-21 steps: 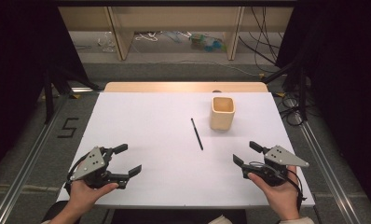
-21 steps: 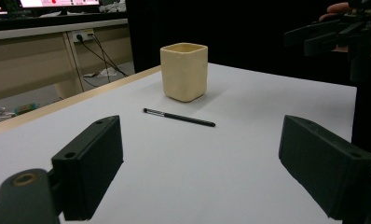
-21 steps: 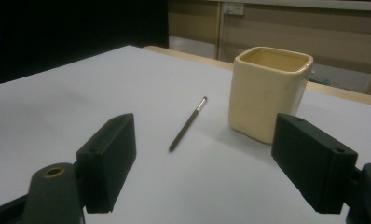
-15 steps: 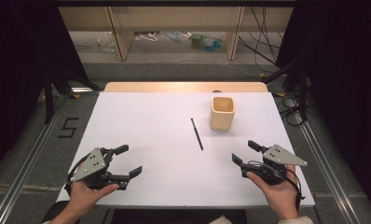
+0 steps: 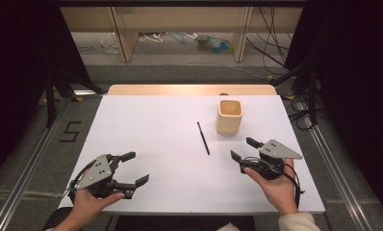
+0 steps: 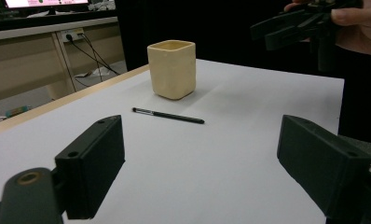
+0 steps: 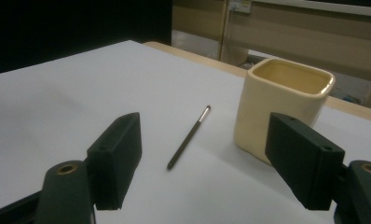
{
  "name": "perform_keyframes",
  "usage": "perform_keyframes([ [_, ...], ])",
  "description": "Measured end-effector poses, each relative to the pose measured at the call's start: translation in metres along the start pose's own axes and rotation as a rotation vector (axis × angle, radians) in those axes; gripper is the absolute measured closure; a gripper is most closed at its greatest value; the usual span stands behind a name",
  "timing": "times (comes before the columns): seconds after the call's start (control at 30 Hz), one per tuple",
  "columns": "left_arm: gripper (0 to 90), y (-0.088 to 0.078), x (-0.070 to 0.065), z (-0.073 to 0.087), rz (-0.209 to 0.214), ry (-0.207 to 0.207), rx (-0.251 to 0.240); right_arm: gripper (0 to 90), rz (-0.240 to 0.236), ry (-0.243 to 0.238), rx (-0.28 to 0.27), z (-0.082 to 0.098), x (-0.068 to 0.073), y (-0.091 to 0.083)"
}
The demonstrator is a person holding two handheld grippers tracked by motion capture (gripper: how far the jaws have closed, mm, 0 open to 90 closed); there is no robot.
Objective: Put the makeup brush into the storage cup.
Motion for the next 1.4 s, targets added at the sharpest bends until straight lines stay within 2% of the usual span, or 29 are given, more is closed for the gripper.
perform_keyframes([
  [0.03,14.9,0.0,0.0,0.0,0.0,0.001,0.002,28.5,0.003,-0.018,-0.011,-0.001,-0.001,0.003],
  [0.07,14.9,0.0,0.0,0.0,-0.002,-0.006,0.002,28.7,-0.003,-0.012,-0.003,-0.005,-0.001,0.011],
  [0.13,15.0,-0.001,0.0,0.0,-0.002,-0.007,0.002,28.8,-0.007,-0.011,0.0,-0.007,-0.002,0.015],
  [0.17,15.0,-0.001,0.0,0.0,-0.001,-0.006,0.004,29.3,-0.014,-0.016,0.002,-0.012,-0.003,0.025],
  [0.2,15.0,-0.001,0.0,0.0,-0.001,-0.007,0.004,29.3,-0.014,-0.016,0.002,-0.012,-0.003,0.025],
  [0.23,14.9,-0.001,0.0,-0.001,0.0,-0.008,0.003,29.9,-0.01,-0.014,0.005,-0.015,-0.003,0.035],
  [0.33,14.9,-0.001,0.0,-0.001,0.004,-0.01,0.003,31.2,-0.023,-0.014,0.032,-0.018,-0.002,0.049],
  [0.4,15.0,-0.001,0.0,-0.001,0.007,-0.012,0.003,32.2,-0.028,-0.015,0.048,-0.018,-0.001,0.052],
  [0.5,14.9,-0.001,-0.001,-0.001,0.012,-0.017,-0.004,32.8,-0.045,-0.019,0.098,-0.021,0.001,0.071],
  [0.57,14.9,-0.002,-0.001,-0.001,0.011,-0.015,0.001,33.0,-0.043,-0.019,0.098,-0.022,0.001,0.076],
  [0.7,14.9,-0.002,-0.001,-0.002,0.016,-0.011,0.001,34.3,-0.054,-0.02,0.15,-0.023,0.004,0.096],
  [0.73,14.9,-0.002,-0.001,-0.002,0.016,-0.011,0.001,34.3,-0.054,-0.02,0.15,-0.023,0.004,0.096],
  [0.83,15.0,-0.002,-0.001,-0.002,0.017,-0.015,0.001,36.7,-0.059,-0.011,0.194,-0.022,0.005,0.104],
  [0.9,15.0,-0.002,-0.002,-0.002,0.02,-0.012,0.002,38.7,-0.06,0.003,0.263,-0.018,0.008,0.112],
  [0.93,14.9,-0.002,-0.002,-0.002,0.02,-0.012,0.002,38.7,-0.06,0.003,0.263,-0.018,0.008,0.112],
  [0.97,15.0,-0.002,-0.002,-0.002,0.022,-0.01,0.003,40.2,-0.068,0.002,0.323,-0.015,0.009,0.117],
  [1.0,15.0,-0.002,-0.002,-0.002,0.021,-0.009,0.005,40.2,-0.068,0.002,0.323,-0.015,0.009,0.117],
  [1.07,15.0,-0.002,-0.002,-0.001,0.021,-0.012,0.004,42.3,-0.06,0.025,0.405,-0.011,0.01,0.123],
  [1.17,15.0,-0.001,-0.002,-0.001,0.02,-0.013,0.004,43.5,-0.057,0.041,0.496,-0.004,0.011,0.133],
  [1.2,15.0,-0.001,-0.002,-0.001,0.02,-0.013,0.004,44.4,-0.047,0.066,0.562,-0.001,0.012,0.136],
  [1.3,15.0,-0.002,-0.001,-0.001,0.02,-0.014,0.005,46.2,-0.034,0.078,0.68,0.004,0.014,0.143],
  [1.33,15.1,-0.001,-0.001,-0.001,0.021,-0.014,0.005,46.8,-0.034,0.071,0.779,0.009,0.015,0.149],
  [1.37,15.1,-0.001,-0.002,-0.001,0.022,-0.014,0.005,46.7,-0.035,0.072,0.818,0.011,0.016,0.152],
  [1.4,15.2,-0.001,-0.002,-0.001,0.022,-0.014,0.005,46.7,-0.035,0.072,0.818,0.011,0.016,0.152],
])
Point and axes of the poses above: each handheld gripper's, and its own axes: y roughly forward along the jaws, z roughly out of its underside, x roughly to its left, the point moved 3 cm from there along y, roughly forward along the jaws, and after that the axes turned 14 degrees about -x, right-handed, at the moved point
